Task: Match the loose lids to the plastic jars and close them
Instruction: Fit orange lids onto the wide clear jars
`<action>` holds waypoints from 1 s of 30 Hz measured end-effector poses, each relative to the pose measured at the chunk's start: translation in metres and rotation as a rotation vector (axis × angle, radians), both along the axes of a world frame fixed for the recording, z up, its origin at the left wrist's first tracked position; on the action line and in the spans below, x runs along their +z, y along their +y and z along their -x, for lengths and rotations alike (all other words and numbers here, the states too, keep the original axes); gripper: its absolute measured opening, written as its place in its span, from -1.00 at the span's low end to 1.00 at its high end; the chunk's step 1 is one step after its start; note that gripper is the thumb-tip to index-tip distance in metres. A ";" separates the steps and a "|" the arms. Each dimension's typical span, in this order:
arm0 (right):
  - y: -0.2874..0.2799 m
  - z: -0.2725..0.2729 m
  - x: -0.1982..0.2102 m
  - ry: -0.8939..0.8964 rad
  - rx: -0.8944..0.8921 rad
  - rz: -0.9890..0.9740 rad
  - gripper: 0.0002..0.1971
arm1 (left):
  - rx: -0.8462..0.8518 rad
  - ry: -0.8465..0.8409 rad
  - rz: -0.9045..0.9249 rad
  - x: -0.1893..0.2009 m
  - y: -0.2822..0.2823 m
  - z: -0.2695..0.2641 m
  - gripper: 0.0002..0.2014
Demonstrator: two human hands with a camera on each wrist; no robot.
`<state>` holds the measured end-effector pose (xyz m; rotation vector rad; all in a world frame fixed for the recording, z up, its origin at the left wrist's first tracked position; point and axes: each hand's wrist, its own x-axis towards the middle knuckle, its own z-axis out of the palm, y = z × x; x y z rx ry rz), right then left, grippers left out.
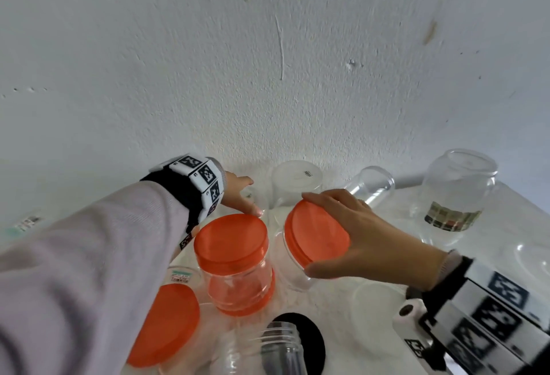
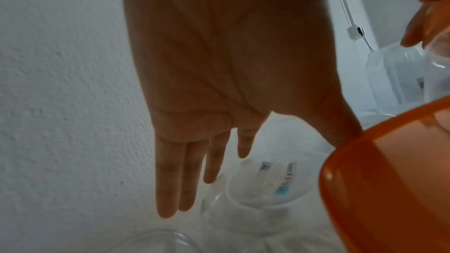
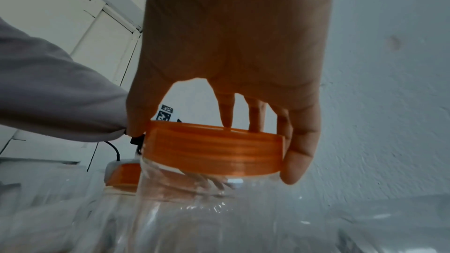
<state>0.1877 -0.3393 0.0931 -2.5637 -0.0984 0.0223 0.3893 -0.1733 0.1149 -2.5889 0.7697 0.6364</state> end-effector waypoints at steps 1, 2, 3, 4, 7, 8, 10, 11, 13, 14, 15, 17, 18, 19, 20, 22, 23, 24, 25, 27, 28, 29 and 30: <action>0.000 -0.003 -0.001 0.009 0.007 0.017 0.06 | 0.007 -0.005 -0.017 -0.001 0.000 0.000 -0.06; 0.001 -0.007 -0.003 0.017 0.016 0.039 0.07 | 0.009 -0.011 -0.032 -0.002 0.000 0.000 -0.06; 0.001 -0.010 -0.004 0.026 0.026 0.066 0.08 | 0.007 -0.018 -0.043 -0.004 0.000 0.001 -0.06; 0.003 -0.013 -0.006 0.033 0.038 0.094 0.08 | 0.000 -0.032 -0.053 -0.005 -0.001 0.002 -0.05; 0.007 -0.019 -0.013 0.054 0.055 0.169 0.09 | -0.030 -0.095 -0.086 -0.011 -0.006 0.002 -0.02; 0.008 -0.021 -0.014 0.067 0.052 0.186 0.09 | -0.035 -0.110 -0.091 -0.013 -0.007 0.001 -0.02; 0.009 -0.023 -0.017 0.096 0.042 0.206 0.09 | -0.037 -0.125 -0.099 -0.016 -0.009 -0.001 -0.01; 0.010 -0.024 -0.019 0.107 0.035 0.213 0.09 | -0.036 -0.132 -0.101 -0.016 -0.009 -0.002 0.00; 0.010 -0.027 -0.021 0.118 0.020 0.234 0.09 | -0.029 -0.147 -0.093 -0.013 -0.008 -0.004 0.03; 0.010 -0.028 -0.022 0.123 0.014 0.249 0.08 | -0.023 -0.156 -0.079 -0.011 -0.007 -0.005 0.05; 0.011 -0.030 -0.023 0.128 0.006 0.262 0.08 | -0.017 -0.165 -0.061 -0.007 -0.006 -0.007 0.07; 0.011 -0.033 -0.025 0.141 -0.010 0.269 0.06 | -0.002 -0.180 -0.015 0.002 -0.003 -0.009 0.08; 0.011 -0.035 -0.026 0.146 -0.018 0.265 0.05 | 0.010 -0.185 0.007 0.008 -0.001 -0.009 0.09; 0.012 -0.036 -0.027 0.151 -0.024 0.258 0.04 | 0.025 -0.192 0.030 0.014 0.001 -0.009 0.09; 0.012 -0.038 -0.028 0.154 -0.030 0.252 0.02 | 0.037 -0.203 0.055 0.020 0.003 -0.009 0.10; 0.012 -0.041 -0.030 0.162 -0.036 0.255 0.01 | 0.059 -0.226 0.102 0.034 0.009 -0.007 0.09; 0.012 -0.042 -0.030 0.170 -0.038 0.262 0.00 | 0.070 -0.238 0.123 0.041 0.013 -0.006 0.08; 0.013 -0.043 -0.030 0.182 -0.040 0.268 0.00 | 0.083 -0.253 0.140 0.049 0.018 -0.003 0.08; 0.013 -0.043 -0.031 0.195 -0.043 0.274 0.00 | 0.092 -0.268 0.155 0.056 0.023 -0.001 0.07; 0.014 -0.042 -0.030 0.205 -0.046 0.298 -0.03 | 0.111 -0.300 0.190 0.071 0.035 0.007 0.07; 0.015 -0.041 -0.030 0.205 -0.049 0.314 -0.06 | 0.120 -0.311 0.215 0.078 0.042 0.011 0.07; 0.017 -0.039 -0.029 0.204 -0.052 0.328 -0.09 | 0.129 -0.319 0.243 0.085 0.050 0.017 0.06; 0.019 -0.037 -0.027 0.202 -0.058 0.339 -0.12 | 0.134 -0.320 0.270 0.091 0.058 0.023 0.04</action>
